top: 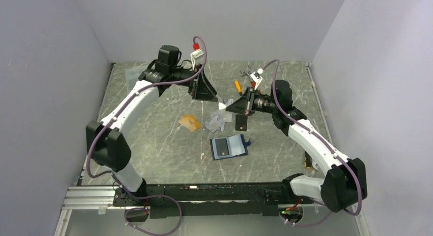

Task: Put the credit cards into the card holder
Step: Turn over the card slot in the card holder.

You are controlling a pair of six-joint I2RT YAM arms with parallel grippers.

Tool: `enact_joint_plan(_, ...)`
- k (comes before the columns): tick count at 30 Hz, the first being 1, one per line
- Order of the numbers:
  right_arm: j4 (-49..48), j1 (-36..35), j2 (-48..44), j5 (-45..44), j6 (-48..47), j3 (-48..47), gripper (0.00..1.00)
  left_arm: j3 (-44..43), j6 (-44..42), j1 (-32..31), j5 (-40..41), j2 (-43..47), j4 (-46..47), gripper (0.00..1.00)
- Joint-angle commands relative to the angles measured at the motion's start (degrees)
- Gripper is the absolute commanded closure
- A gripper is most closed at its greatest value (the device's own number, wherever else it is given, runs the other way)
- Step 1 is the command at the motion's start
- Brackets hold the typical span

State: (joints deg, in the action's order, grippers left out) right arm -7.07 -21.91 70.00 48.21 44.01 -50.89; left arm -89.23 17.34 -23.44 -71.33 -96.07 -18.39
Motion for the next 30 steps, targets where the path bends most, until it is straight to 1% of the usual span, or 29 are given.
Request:
enact_joint_plan(1,19.9,3.8,-1.7,-6.9,-12.0,3.6,1.00,0.2,-24.4,0.5,2.8,8.4,-21.9,0.01)
enact_joint_plan(2,22.1,4.6,-1.6,-8.0,-12.7,4.7,1.00,2.6,-24.8,0.8,4.6,9.3,-22.1,0.01)
enact_joint_plan(3,23.0,5.0,-1.7,-8.7,-13.2,5.8,1.00,5.8,-22.8,1.2,10.4,9.7,-21.4,0.01)
enact_joint_plan(4,24.0,5.1,-1.7,-10.2,-13.9,6.6,1.00,9.6,-20.5,2.1,11.5,9.5,-20.8,0.01)
enact_joint_plan(5,25.3,5.2,-1.7,-11.9,-14.6,7.1,1.00,13.0,-18.2,3.0,8.5,8.4,-19.2,0.01)
enact_joint_plan(6,26.3,5.2,-1.9,-13.4,-15.1,7.7,1.00,14.5,-17.8,2.9,9.2,6.5,-21.0,0.01)
enact_joint_plan(7,26.7,5.1,-2.1,-14.9,-15.4,8.2,1.00,12.7,-21.4,1.0,15.0,4.9,-26.3,0.01)
enact_joint_plan(8,26.7,5.2,-2.2,-15.4,-15.5,8.6,1.00,10.1,-28.2,-2.6,23.4,4.3,-29.9,0.01)
enact_joint_plan(9,26.3,5.2,-2.1,-15.3,-15.5,8.9,1.00,10.1,-30.2,-5.9,29.7,5.6,-30.3,0.01)
enact_joint_plan(10,25.8,5.0,-2.0,-15.1,-15.4,9.2,1.00,11.4,-30.2,-7.8,32.9,6.7,-28.6,0.00)
enact_joint_plan(12,26.0,4.1,-1.4,-15.7,-15.8,8.9,1.00,14.5,-27.0,-8.1,35.2,9.5,-23.2,0.00)
enact_joint_plan(13,26.4,3.2,-1.0,-16.4,-16.0,8.5,1.00,15.3,-25.7,-7.3,35.3,9.2,-22.0,0.00)
enact_joint_plan(16,28.1,-1.2,1.1,-19.9,-16.5,6.6,1.00,15.6,-26.0,-4.8,28.4,6.0,-24.6,0.01)
enact_joint_plan(17,28.9,-2.7,2.3,-21.4,-16.6,5.9,1.00,16.5,-26.3,-4.9,27.7,6.0,-24.5,0.01)
enact_joint_plan(19,29.9,-5.0,4.2,-23.9,-16.6,5.2,1.00,19.9,-26.4,-5.7,28.5,8.0,-20.8,0.01)
enact_joint_plan(20,30.1,-5.8,4.9,-24.7,-16.4,5.2,1.00,22.1,-26.0,-6.4,29.3,9.2,-18.3,0.06)
enact_joint_plan(22,31.0,-6.5,6.3,-27.0,-15.9,5.1,1.00,25.5,-25.5,-8.0,31.3,10.2,-13.6,0.27)
enact_joint_plan(23,31.2,-6.5,6.8,-28.2,-15.8,5.2,1.00,26.3,-25.8,-9.2,33.8,9.8,-12.0,0.37)
enact_joint_plan(24,31.4,-6.5,7.1,-29.2,-15.7,5.3,1.00,26.3,-26.2,-10.2,35.5,8.8,-11.6,0.41)
enact_joint_plan(25,31.2,-6.5,7.3,-29.7,-15.6,5.7,1.00,25.9,-26.5,-11.4,36.9,7.3,-11.2,0.49)
enact_joint_plan(26,31.0,-6.5,7.7,-30.1,-15.6,6.0,1.00,25.3,-27.0,-12.4,38.0,5.7,-11.0,0.53)
enact_joint_plan(28,30.7,-6.4,8.5,-30.5,-15.5,6.4,1.00,23.1,-28.6,-14.5,39.7,2.6,-11.3,0.57)
enact_joint_plan(30,29.9,-6.4,9.3,-30.9,-15.2,7.0,1.00,20.7,-30.1,-16.3,42.4,0.1,-11.2,0.58)
